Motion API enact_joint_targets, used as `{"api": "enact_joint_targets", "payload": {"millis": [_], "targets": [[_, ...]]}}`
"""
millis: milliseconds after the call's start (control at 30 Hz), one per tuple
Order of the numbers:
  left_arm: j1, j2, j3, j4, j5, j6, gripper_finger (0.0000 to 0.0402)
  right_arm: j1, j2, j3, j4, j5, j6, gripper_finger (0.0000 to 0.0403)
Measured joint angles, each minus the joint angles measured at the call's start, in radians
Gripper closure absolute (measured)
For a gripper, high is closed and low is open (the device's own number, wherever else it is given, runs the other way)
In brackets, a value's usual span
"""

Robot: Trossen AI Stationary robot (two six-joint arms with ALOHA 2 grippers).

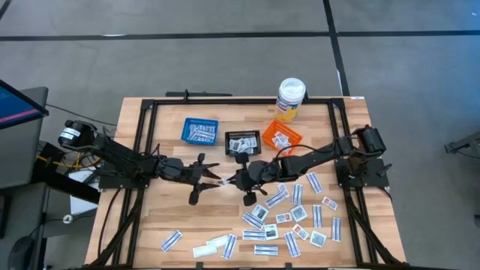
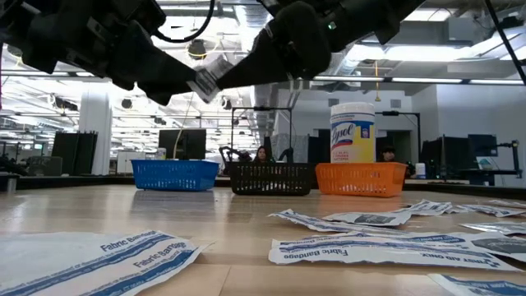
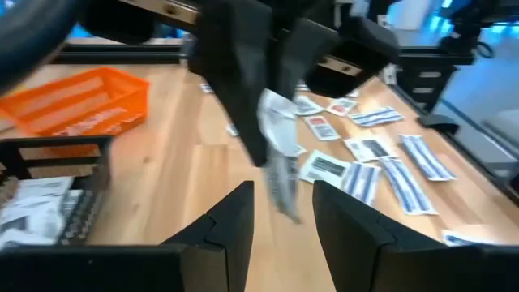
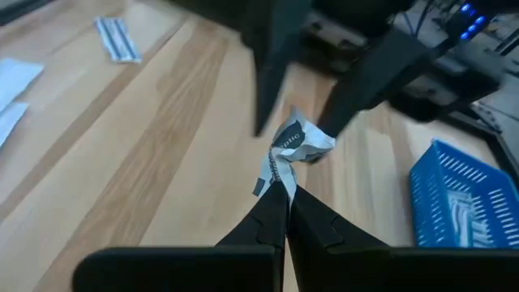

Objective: Pick & Place First Aid Supplies
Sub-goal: Put the towelette pack into the black bin

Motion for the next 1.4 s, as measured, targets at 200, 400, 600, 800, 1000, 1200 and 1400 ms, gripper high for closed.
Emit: {"api": "enact_joint_targets", "payload": {"millis": [200, 400, 600, 800, 1000, 1200, 1400], "targets": [[0.000, 0.000, 0.000, 0.002, 0.007, 0.000, 0.0280, -0.016, 0.001, -0.003, 0.001, 0.000, 0.000, 0.0402], [0.012, 0.001, 0.000, 0.035, -0.020, 0.031, 0.0286, -0.020, 0.002, -0.004, 0.016, 0.000, 0.001, 0.0402], [0.053, 0.001, 0.000, 0.054, -0.012, 0.034, 0.0292, -0.027, 0.003, -0.004, 0.058, 0.002, 0.038, 0.0402], [0.061, 0.001, 0.000, 0.057, 0.011, 0.038, 0.0301, -0.061, 0.003, -0.004, 0.059, -0.002, 0.121, 0.0402], [0.061, 0.001, 0.000, 0.068, -0.079, 0.105, 0.0321, -0.084, 0.003, -0.005, 0.061, -0.001, 0.191, 0.0402], [0.066, 0.001, 0.001, 0.072, -0.158, 0.106, 0.0379, -0.089, 0.003, -0.005, 0.059, 0.007, 0.192, 0.0402], [0.065, 0.001, 0.001, 0.072, -0.163, 0.106, 0.0383, -0.089, 0.003, -0.005, 0.049, 0.006, 0.220, 0.0402]]}}
